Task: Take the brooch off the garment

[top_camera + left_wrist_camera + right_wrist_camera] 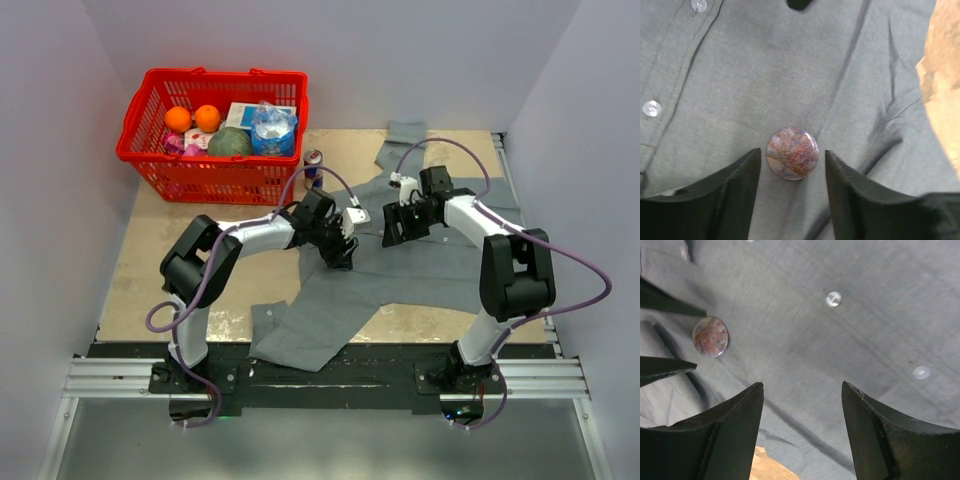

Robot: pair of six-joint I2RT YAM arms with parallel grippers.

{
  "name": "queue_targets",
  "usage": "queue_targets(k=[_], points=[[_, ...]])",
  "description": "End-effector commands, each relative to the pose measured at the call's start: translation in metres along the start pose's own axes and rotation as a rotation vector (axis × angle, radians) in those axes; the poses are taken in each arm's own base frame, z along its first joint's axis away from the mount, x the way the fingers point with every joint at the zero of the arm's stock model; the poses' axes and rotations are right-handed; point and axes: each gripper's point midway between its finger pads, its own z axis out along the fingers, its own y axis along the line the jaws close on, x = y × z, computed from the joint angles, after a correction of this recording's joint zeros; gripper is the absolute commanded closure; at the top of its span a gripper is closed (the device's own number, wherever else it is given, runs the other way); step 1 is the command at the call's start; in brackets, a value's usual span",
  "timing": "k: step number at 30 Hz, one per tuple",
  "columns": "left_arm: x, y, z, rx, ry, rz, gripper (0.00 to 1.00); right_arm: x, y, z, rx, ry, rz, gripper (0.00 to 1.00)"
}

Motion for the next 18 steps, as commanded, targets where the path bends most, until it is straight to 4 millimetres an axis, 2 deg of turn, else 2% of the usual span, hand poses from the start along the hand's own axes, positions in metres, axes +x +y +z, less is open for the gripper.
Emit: queue_targets(k=[1,3,4,5,6,8,11,16,18], points=[[-0.026,-0.011,-0.004,0.016,-0.064,-0.124,0.35,-0.004,0.011,-0.01,0.003,-0.03,0.001,0.33],[-0.028,-0.009,-0.004,-0.072,-0.052,-0.187,0.33,-0.01,0.006,-0.012,0.04,-0.045,0.02,0.33],[-0.028,0.007,-0.007,-0.196,-0.037,-0.233,0.33,-0.015,0.004,-0.015,0.058,-0.06,0.04,0.32],[-0.024,0.013,-0.006,-0.261,-0.017,-0.294,0.33,-0.018,-0.001,-0.016,0.096,-0.069,0.049,0.32],[-0.02,0.011,-0.007,-0.3,0.015,-0.305,0.33,-0.025,-0.003,-0.02,0.113,-0.088,0.066,0.32],[-0.016,0.025,-0.012,-0.414,0.028,-0.309,0.34,-0.03,-0.009,-0.022,0.153,-0.097,0.072,0.32],[-0.009,0.031,-0.012,-0.465,0.056,-0.328,0.36,-0.035,-0.009,-0.024,0.162,-0.111,0.11,0.32],[-0.01,0.025,-0.001,-0.475,0.074,-0.308,0.38,-0.032,-0.009,-0.023,0.162,-0.11,0.118,0.32],[-0.003,0.024,0.005,-0.48,0.098,-0.307,0.39,-0.031,-0.009,-0.023,0.161,-0.11,0.126,0.32]])
